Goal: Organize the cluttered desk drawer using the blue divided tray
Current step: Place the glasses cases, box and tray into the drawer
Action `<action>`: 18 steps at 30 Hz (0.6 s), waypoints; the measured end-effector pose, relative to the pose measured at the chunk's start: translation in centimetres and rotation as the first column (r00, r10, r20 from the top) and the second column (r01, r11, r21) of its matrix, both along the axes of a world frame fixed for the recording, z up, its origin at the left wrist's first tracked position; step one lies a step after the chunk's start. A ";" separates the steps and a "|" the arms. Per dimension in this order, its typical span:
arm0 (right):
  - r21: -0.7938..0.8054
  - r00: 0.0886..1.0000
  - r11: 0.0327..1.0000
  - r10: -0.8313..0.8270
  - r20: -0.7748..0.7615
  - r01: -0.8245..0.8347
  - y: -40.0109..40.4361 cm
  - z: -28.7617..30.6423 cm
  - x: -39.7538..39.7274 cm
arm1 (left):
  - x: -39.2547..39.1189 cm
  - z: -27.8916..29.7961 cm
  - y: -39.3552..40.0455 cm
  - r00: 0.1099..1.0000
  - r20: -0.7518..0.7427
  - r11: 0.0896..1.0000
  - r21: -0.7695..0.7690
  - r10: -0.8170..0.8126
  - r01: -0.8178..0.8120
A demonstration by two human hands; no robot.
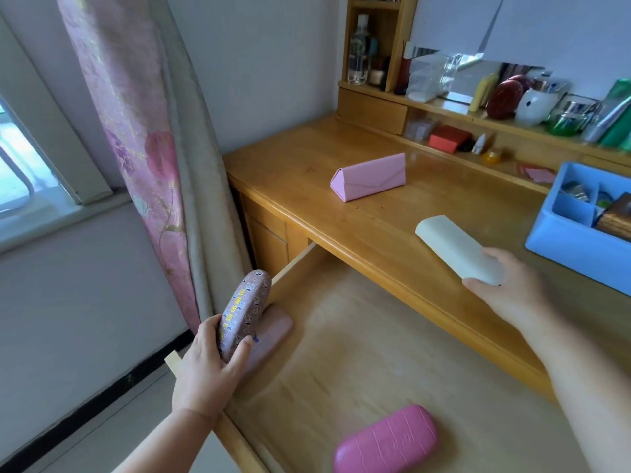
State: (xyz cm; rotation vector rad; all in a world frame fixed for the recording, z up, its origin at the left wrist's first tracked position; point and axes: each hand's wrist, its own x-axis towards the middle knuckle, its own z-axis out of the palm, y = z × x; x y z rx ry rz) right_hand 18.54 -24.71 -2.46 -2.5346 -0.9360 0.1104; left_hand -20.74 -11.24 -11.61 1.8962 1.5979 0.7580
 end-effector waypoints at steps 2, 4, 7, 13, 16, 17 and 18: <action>0.155 0.980 0.979 0.151 -0.132 -0.130 -0.4 1.2 -2.6 | 0.1 0.2 -0.1 1.000 0.017 1.000 -0.009 0.007 -0.007; 0.276 0.893 0.894 0.410 -0.184 -0.353 -0.5 2.3 -6.3 | 0.1 0.3 -0.1 0.999 0.035 1.000 -0.008 0.017 -0.017; 0.113 0.717 0.750 0.658 -0.229 -0.652 -0.1 1.0 -10.8 | 0.1 0.4 -0.2 0.999 0.044 1.000 -0.009 0.026 -0.026; -0.225 0.596 0.552 0.730 -0.334 -0.803 2.0 -8.0 -14.3 | 0.0 0.2 -0.1 0.999 0.042 1.000 -0.001 0.019 -0.019; -0.177 0.556 0.531 0.741 -0.378 -0.828 3.8 -10.7 -15.2 | -0.1 0.0 0.0 0.999 0.034 1.000 0.011 0.005 -0.005; -0.164 0.556 0.536 0.750 -0.360 -0.828 4.6 -11.4 -15.3 | -0.1 0.0 0.0 0.999 0.035 1.000 0.016 0.001 -0.001; -0.144 0.565 0.553 0.750 -0.343 -0.821 5.4 -11.9 -15.5 | -0.1 -0.1 0.0 0.999 0.035 1.000 0.019 -0.003 0.002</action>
